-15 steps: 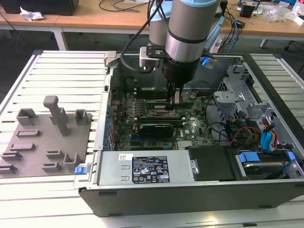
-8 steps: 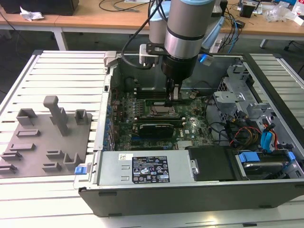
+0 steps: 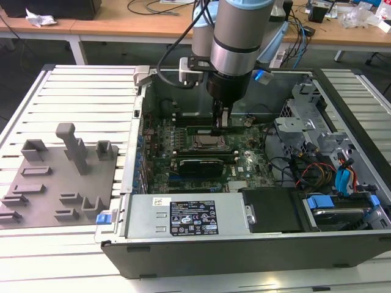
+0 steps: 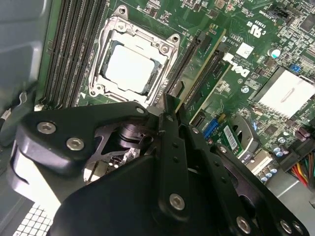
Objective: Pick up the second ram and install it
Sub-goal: 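Insert the second ram into the second slot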
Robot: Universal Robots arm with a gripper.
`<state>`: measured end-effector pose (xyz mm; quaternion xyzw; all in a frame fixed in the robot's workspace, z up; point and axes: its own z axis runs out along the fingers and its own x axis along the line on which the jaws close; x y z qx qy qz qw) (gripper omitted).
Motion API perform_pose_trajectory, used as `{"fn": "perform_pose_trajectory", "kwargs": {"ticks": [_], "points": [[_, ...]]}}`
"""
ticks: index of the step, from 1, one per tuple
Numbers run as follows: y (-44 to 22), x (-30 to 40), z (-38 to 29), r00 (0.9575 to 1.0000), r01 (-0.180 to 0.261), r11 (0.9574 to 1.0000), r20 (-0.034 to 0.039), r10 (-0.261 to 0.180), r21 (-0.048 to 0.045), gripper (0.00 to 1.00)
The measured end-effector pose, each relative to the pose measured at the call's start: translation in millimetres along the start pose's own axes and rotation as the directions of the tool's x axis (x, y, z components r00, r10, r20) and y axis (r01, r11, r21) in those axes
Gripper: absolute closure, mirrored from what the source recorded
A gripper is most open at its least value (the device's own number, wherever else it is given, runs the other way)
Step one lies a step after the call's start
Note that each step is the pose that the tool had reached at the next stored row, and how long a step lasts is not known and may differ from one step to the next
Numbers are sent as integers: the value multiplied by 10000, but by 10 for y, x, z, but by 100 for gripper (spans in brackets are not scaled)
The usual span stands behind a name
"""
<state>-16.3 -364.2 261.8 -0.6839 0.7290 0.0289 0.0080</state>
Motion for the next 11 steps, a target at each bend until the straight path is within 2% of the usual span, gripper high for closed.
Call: {"fn": "perform_pose_trajectory", "kwargs": {"ticks": [5,8,10,11], "points": [[5,0,60,10000,-3,10000,-3,3,0,86],[46,12,81,10000,-2,10000,-23,2,1,86],[67,55,93,10000,0,10000,-27,0,2,86],[82,98,104,10000,0,10000,-30,0,2,86]]}}
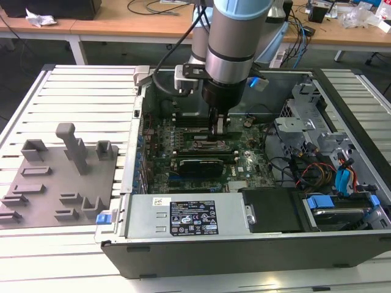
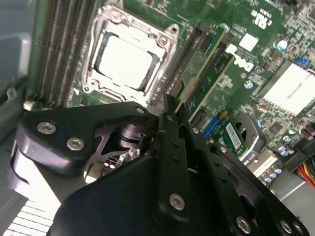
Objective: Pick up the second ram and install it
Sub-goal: 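Insert the second ram into the second slot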
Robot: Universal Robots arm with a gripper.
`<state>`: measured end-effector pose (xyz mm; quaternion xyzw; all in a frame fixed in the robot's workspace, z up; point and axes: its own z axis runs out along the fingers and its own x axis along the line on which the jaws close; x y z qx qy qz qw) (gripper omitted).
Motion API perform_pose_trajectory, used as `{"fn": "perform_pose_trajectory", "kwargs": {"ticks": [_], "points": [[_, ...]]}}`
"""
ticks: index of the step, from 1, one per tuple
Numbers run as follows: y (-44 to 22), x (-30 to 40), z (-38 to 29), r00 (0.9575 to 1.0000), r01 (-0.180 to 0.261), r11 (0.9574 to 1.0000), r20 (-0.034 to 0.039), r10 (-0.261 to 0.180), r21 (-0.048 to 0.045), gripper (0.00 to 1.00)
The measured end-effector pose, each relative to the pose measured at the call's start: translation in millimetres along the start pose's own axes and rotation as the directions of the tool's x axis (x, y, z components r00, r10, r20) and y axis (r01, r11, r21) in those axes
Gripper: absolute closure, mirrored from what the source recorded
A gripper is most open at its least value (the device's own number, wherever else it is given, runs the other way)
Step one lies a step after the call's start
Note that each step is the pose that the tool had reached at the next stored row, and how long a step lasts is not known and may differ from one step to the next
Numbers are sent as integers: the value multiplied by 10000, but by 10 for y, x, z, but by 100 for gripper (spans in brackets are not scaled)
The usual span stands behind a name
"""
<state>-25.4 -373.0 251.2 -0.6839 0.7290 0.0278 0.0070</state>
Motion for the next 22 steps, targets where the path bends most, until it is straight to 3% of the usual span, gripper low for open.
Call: {"fn": "perform_pose_trajectory", "kwargs": {"ticks": [5,8,10,11,20,22], "points": [[25,60,64,10000,-2,10000,-33,2,2,86],[37,63,100,9999,-5,10000,-145,6,10,86],[38,64,118,9996,-7,10000,-289,8,19,86],[39,64,129,9995,-10,10000,-307,10,20,86],[40,68,208,9995,-10,10000,-313,11,21,86],[74,69,236,9992,-12,10000,-388,13,26,86]]}}
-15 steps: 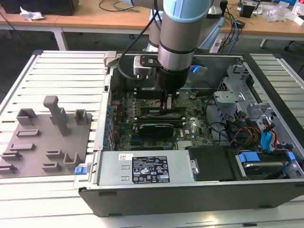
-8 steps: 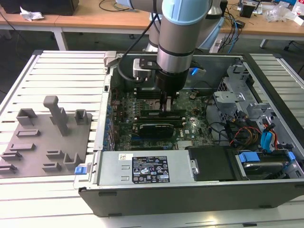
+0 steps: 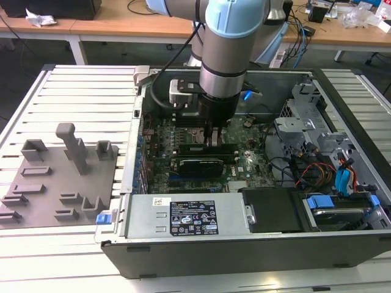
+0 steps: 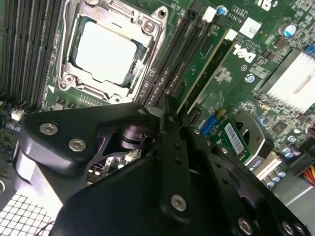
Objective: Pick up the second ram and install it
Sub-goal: 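Insert the second ram into the second slot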
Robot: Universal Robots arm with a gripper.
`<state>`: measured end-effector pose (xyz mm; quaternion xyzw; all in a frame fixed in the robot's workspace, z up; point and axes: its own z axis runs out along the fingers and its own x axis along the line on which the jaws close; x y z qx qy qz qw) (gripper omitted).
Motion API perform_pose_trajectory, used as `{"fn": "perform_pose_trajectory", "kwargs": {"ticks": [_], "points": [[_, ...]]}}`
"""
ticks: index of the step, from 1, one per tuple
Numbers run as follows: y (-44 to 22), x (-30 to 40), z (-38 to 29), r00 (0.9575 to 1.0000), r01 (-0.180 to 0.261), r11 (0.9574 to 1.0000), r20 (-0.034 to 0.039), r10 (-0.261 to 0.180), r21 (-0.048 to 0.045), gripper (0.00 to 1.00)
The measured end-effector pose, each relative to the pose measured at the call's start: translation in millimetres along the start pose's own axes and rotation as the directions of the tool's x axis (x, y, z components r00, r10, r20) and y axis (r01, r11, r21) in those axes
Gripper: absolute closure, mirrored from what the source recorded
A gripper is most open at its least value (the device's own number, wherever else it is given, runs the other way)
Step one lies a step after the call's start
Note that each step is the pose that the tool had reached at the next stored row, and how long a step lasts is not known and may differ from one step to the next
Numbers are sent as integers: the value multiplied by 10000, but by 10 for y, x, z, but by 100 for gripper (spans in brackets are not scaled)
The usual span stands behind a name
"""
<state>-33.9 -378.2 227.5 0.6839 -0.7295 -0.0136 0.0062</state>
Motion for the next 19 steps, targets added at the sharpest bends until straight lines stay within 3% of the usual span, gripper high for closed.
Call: {"fn": "perform_pose_trajectory", "kwargs": {"ticks": [4,7,19], "points": [[14,-52,45,10000,-44,10000,-14,44,1,86],[19,-52,76,9997,-233,9997,-21,233,3,86],[18,-57,126,10000,-72,10000,-24,72,2,86]]}}
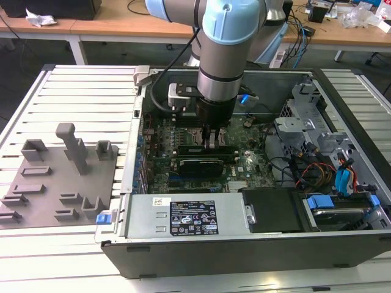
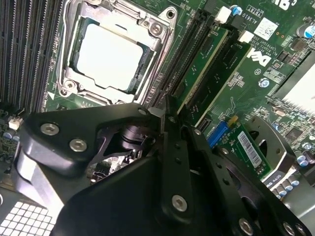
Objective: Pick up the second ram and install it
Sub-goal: 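Insert the second ram into the second slot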
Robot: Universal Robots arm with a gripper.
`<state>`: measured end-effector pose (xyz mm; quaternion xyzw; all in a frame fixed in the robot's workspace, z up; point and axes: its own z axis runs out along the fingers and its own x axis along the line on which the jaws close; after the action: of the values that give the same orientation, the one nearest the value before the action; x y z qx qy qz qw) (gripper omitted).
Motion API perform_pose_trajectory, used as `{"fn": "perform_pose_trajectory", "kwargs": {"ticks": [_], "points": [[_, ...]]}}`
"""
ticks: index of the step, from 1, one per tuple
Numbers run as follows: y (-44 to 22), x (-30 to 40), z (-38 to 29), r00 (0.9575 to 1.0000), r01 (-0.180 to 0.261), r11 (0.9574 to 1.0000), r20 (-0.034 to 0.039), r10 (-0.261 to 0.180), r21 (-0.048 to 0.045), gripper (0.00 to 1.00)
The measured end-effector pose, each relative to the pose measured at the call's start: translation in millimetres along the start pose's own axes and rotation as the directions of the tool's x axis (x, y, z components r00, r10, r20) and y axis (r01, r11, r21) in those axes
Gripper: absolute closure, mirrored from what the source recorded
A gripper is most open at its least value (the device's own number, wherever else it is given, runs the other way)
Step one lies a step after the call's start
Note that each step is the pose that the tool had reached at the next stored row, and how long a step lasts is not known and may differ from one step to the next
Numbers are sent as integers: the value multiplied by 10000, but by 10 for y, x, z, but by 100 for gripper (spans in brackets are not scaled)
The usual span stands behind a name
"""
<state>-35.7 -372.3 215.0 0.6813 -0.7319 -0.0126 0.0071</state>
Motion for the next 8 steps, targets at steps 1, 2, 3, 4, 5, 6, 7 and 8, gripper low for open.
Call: {"fn": "perform_pose_trajectory", "kwargs": {"ticks": [1,2,3,4,5,6,7,8], "points": [[-2,0,0,10000,-2,10000,-2,2,-1,86],[-6,-1,1,10000,-3,10000,-4,3,1,86],[-13,-2,-1,10000,-2,10000,-11,2,-2,86],[-13,-2,0,10000,-3,10000,-11,3,1,86],[-15,-2,0,10000,0,10000,-11,0,0,86],[-15,-3,0,10000,0,10000,-11,0,0,86],[-15,-3,3,10000,-1,10000,-11,1,1,86],[-16,-3,13,10000,-1,10000,-10,1,1,86]]}}
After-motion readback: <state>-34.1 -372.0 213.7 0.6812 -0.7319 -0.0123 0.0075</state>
